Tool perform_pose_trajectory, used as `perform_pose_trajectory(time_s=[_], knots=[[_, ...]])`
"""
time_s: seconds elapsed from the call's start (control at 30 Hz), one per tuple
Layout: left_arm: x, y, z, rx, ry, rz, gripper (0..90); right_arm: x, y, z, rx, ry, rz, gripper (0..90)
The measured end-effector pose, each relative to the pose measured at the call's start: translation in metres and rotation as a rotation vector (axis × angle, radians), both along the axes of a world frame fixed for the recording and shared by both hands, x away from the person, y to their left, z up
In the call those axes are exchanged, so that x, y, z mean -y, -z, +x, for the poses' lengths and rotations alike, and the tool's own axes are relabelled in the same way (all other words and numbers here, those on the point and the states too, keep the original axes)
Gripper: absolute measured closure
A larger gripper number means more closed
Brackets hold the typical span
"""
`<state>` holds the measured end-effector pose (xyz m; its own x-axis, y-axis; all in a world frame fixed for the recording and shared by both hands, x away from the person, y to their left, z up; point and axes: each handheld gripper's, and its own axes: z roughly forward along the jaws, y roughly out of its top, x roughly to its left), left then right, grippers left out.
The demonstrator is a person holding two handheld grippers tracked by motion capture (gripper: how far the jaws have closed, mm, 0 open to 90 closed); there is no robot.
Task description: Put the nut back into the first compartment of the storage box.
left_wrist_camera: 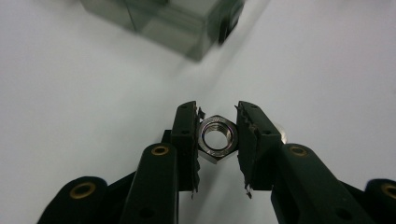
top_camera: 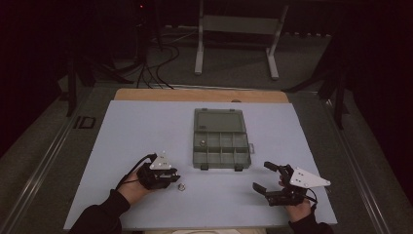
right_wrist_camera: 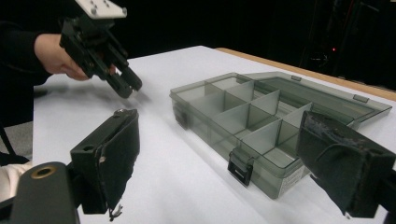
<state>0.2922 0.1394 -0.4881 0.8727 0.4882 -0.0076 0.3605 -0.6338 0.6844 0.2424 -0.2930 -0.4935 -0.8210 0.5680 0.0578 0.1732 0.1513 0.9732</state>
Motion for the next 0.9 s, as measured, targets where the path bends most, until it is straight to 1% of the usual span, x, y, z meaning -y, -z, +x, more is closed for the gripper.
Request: perform_pose_trajectory(time_s=[0.23,0.3,0.43,0.47,0.57,0.63,0.7,0.73,0.8,0.83,0.9], knots=[[0.008,-0.026,0.009,0.034,0.014,-0.027,70.7,0.000,0.000,0.000,-0.001,0.000,0.000,13.6],[0.010,-0.032,0.013,0.044,0.016,-0.025,70.7,0.000,0.000,0.000,0.000,0.000,0.002,13.6],[0.016,-0.044,0.023,0.061,0.012,-0.035,70.7,0.000,0.000,0.000,0.000,-0.001,0.001,13.6],[0.018,-0.047,0.026,0.058,0.014,-0.039,70.7,0.000,0.000,0.000,0.000,-0.001,0.001,13.6],[0.024,-0.053,0.034,0.067,0.009,-0.042,70.7,0.000,0.000,0.000,0.000,-0.001,0.002,13.6],[0.028,-0.056,0.039,0.071,0.001,-0.057,70.7,0.000,0.000,0.000,0.001,-0.001,0.003,13.6],[0.031,-0.058,0.044,0.081,-0.007,-0.063,70.7,0.000,0.000,0.000,-0.001,-0.001,0.004,13.6],[0.033,-0.060,0.047,0.076,-0.008,-0.069,70.7,0.000,0.000,0.001,-0.001,-0.002,0.004,13.6],[0.037,-0.062,0.053,0.084,-0.020,-0.082,70.7,0.000,0.000,0.000,-0.001,-0.003,0.003,13.6],[0.039,-0.064,0.056,0.078,-0.018,-0.090,70.7,0.000,0.000,0.000,0.000,-0.003,0.003,13.6],[0.043,-0.066,0.061,0.087,-0.032,-0.096,70.7,0.000,0.000,0.001,-0.001,-0.003,0.005,13.6]])
